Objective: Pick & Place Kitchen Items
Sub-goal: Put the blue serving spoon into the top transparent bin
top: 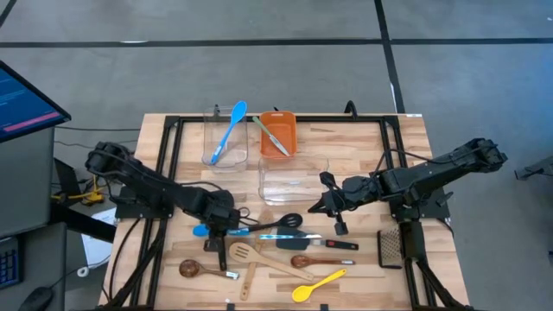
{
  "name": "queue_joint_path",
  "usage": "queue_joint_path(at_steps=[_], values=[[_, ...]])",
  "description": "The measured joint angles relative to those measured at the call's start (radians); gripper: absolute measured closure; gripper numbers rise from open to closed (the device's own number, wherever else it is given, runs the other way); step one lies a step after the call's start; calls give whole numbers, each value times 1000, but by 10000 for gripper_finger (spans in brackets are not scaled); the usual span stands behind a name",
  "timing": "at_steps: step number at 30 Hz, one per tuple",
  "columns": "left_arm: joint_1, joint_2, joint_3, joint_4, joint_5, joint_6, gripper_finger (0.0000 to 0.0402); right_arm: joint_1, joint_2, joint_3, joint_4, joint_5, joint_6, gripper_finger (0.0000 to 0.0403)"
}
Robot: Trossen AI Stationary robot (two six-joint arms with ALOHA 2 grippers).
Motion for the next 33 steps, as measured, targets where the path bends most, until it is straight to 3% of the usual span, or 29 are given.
queue_joint_path(at_steps=[21,33], values=[[2,-471,2,-9,-140,-26,386,0,0,0,5,0,0,403],[19,-642,2,23,-414,68,386,0,0,0,10,0,0,403]])
